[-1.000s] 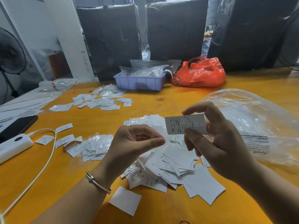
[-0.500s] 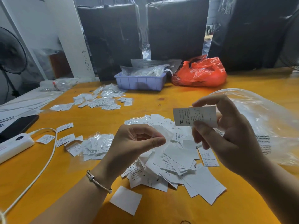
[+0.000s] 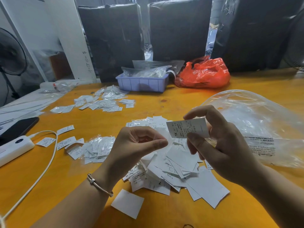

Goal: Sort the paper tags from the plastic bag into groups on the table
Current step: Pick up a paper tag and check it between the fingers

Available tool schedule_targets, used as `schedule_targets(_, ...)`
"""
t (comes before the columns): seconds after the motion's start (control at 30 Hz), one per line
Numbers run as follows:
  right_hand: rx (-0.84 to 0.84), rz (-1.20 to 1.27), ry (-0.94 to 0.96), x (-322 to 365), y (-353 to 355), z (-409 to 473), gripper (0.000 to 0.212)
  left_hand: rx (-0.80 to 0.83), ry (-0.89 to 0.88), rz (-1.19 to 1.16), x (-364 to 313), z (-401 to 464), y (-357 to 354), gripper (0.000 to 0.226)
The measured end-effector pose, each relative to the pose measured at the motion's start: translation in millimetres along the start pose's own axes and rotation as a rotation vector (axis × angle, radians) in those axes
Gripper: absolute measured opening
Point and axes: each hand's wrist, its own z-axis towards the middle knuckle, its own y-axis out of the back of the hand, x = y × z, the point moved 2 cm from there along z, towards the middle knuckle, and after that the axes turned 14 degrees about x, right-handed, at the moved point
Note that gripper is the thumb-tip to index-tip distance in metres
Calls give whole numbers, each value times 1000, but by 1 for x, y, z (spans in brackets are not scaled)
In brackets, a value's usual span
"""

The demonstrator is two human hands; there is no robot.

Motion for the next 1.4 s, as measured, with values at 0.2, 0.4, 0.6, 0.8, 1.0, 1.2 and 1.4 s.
schedule_targets(0.2,-79,114,11,3,10,-2,27,0,9,14,1,-1,-1,6)
schedule_targets(0.4,-12,20,5,3,2,-2,29,-1,9,9,1,0,0,3)
schedule_targets(0.6,20,-79,-12,2,-1,-1,31,9,0,-16,0,-1,-1,3)
schedule_targets(0.8,-82,-6,21,1,10,-1,27,11,-6,6,1,-1,0,3)
schedule_targets(1.0,-62,21,37,4,5,-3,26,5,-6,-2,0,-1,-1,3)
schedule_targets(1.2,-32,6,40,4,3,-2,29,9,0,3,1,0,-1,4)
schedule_targets(1.4,34,-124,12,2,-3,-3,29,9,9,-1,0,-1,-1,4)
